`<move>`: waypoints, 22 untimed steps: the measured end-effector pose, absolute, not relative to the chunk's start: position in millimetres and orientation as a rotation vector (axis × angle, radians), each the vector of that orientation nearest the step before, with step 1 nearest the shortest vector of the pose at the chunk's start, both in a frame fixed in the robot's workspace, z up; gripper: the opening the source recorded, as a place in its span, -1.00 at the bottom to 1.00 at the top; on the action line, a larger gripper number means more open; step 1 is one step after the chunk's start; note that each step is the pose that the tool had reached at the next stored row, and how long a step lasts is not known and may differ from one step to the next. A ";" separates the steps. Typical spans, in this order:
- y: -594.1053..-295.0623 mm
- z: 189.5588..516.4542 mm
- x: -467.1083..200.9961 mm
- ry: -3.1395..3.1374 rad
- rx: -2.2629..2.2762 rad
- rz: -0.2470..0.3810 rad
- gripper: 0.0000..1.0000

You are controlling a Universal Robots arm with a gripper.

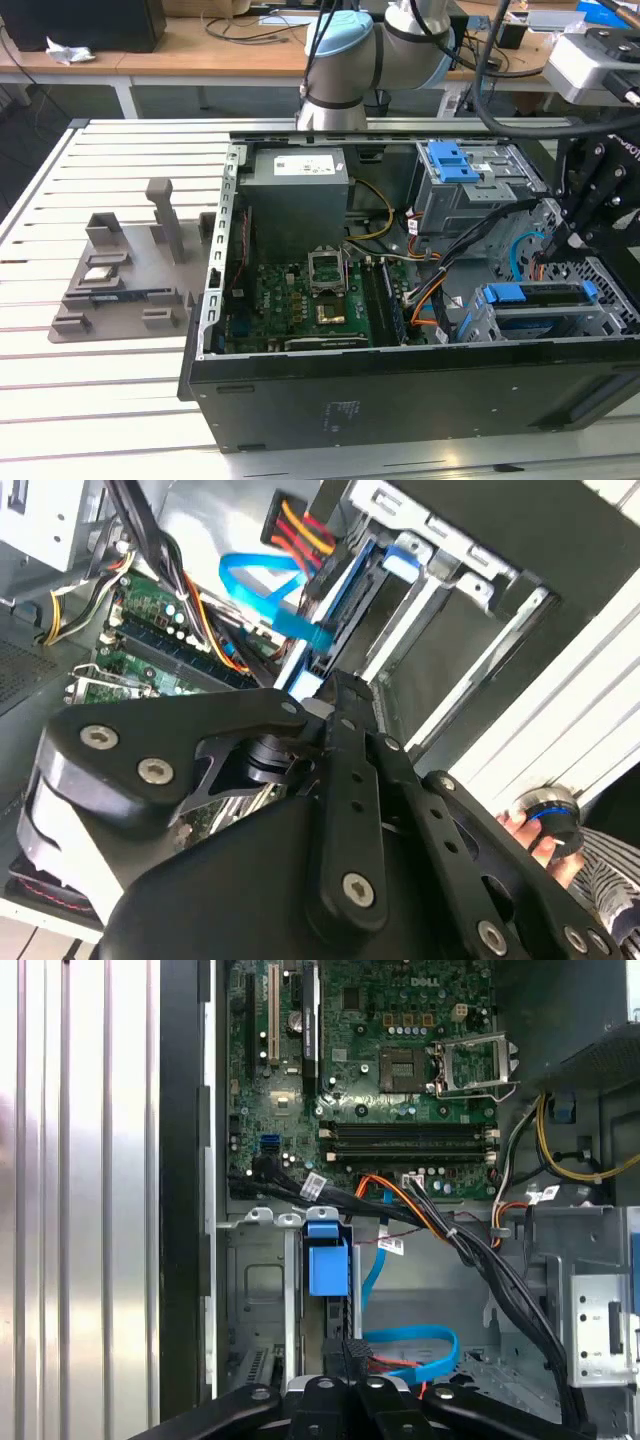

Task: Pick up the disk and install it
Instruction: 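Insert the disk into the insertion slot, then insert the first disk wire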

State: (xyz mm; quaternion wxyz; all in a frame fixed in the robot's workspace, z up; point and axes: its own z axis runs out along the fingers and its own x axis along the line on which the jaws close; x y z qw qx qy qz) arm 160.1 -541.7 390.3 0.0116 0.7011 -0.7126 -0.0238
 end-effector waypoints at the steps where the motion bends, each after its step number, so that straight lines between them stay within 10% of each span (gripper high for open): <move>1: -541.5 390.0 167.9 -2.222 2.186 -0.075 -0.79; 7: -541.6 390.0 168.1 -2.222 2.186 -0.075 -0.40; 22: -523.5 360.1 195.4 -2.243 2.154 -0.081 -0.40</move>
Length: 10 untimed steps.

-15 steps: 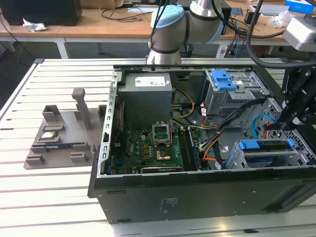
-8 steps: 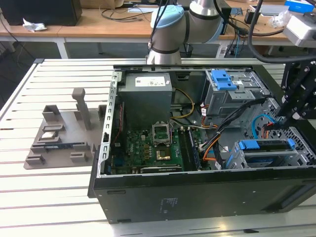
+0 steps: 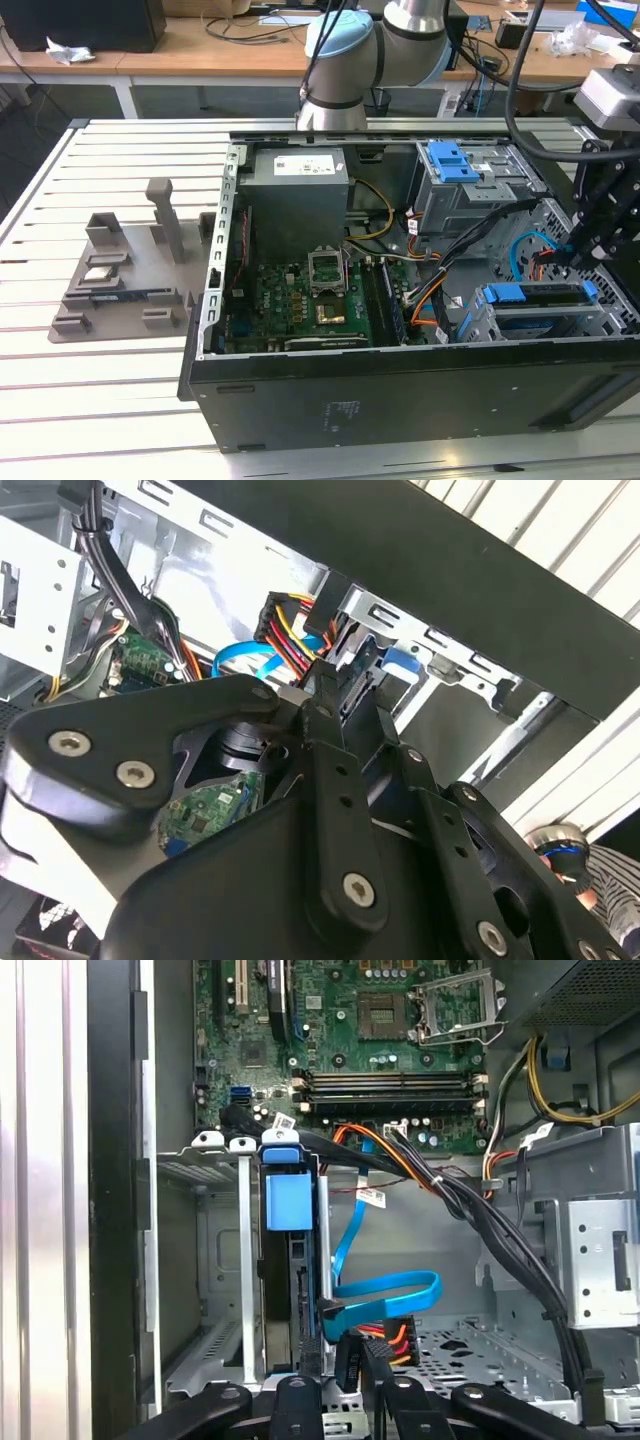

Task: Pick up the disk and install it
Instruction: 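Insert the first disk wire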

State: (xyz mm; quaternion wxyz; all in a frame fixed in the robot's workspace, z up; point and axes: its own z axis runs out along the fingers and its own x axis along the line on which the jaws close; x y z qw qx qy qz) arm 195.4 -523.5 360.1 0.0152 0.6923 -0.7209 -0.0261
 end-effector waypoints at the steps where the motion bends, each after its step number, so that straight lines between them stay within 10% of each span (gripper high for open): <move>1: -523.5 359.8 195.4 -2.243 2.154 -0.081 -0.40; 10: -523.5 359.4 195.4 -2.243 2.154 -0.082 -0.67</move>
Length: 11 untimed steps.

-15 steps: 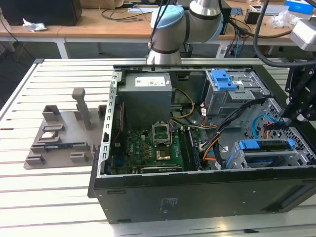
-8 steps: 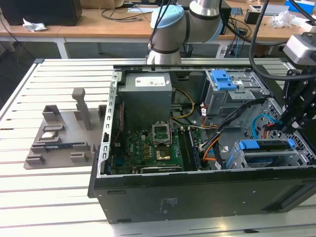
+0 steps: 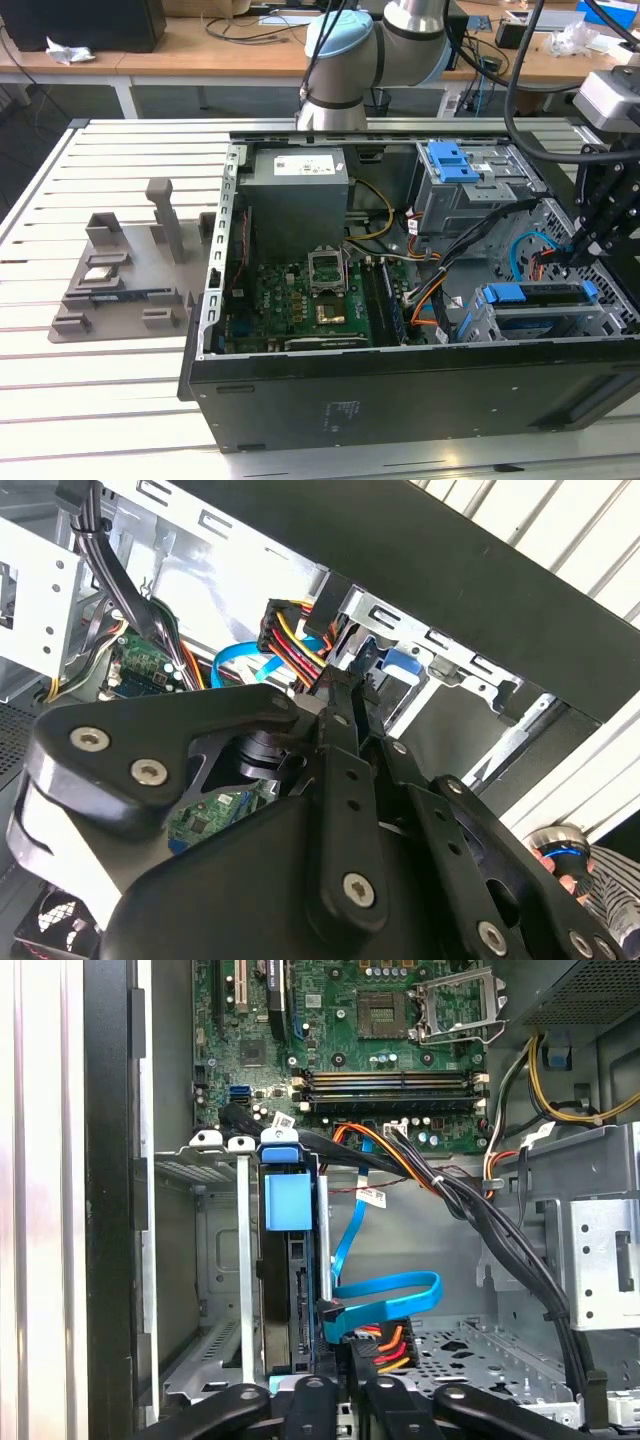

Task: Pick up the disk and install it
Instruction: 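Insert the first disk wire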

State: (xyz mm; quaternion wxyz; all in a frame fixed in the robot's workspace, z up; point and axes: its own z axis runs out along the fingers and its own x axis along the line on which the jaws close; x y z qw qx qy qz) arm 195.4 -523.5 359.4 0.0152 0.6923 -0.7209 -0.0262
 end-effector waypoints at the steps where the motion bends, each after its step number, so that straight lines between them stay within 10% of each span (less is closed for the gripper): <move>1: -523.5 359.4 195.4 -2.243 2.154 -0.082 -0.67; 11: -535.2 348.8 189.7 -2.242 2.153 -0.079 -0.67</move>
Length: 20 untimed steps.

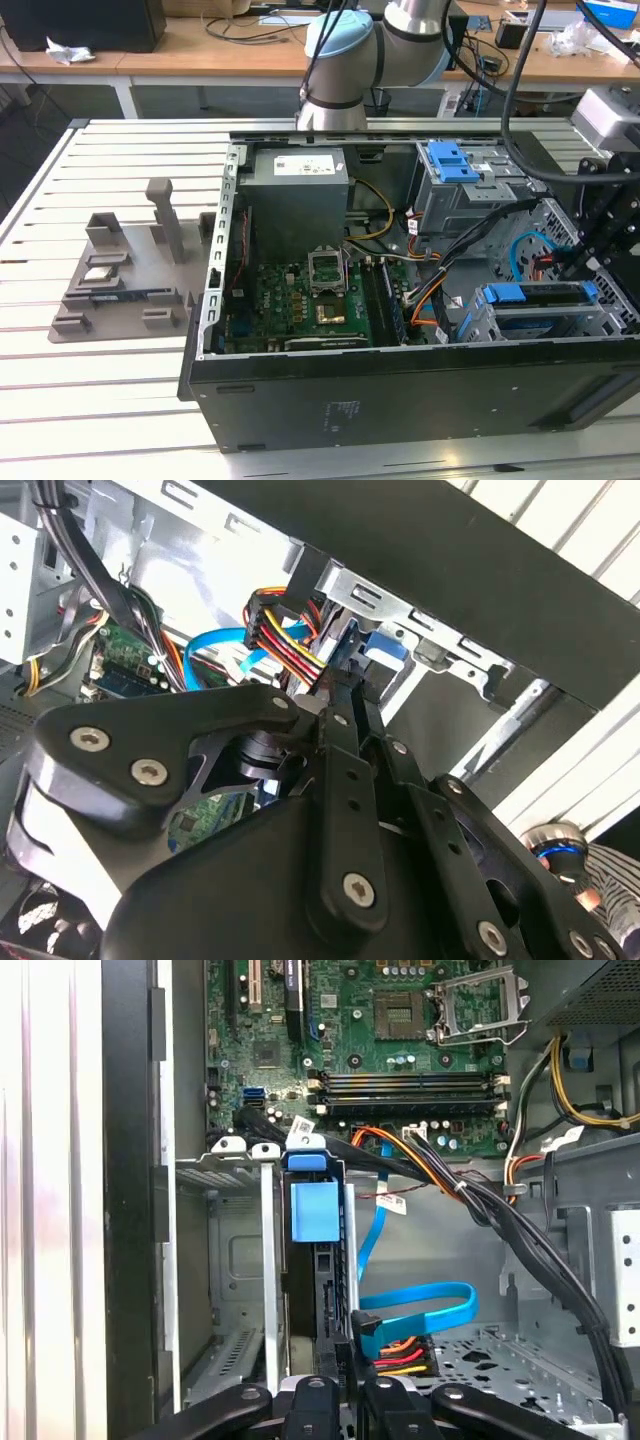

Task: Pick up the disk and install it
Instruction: 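Insert the first disk wire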

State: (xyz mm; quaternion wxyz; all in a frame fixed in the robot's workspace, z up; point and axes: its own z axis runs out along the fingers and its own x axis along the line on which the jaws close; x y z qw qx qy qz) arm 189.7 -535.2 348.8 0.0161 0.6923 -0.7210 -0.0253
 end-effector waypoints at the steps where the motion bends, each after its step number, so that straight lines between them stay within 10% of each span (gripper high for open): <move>1: -535.2 347.2 188.7 -2.242 2.153 -0.079 -0.67; 20: -536.7 337.4 184.6 -2.241 2.153 -0.077 -0.67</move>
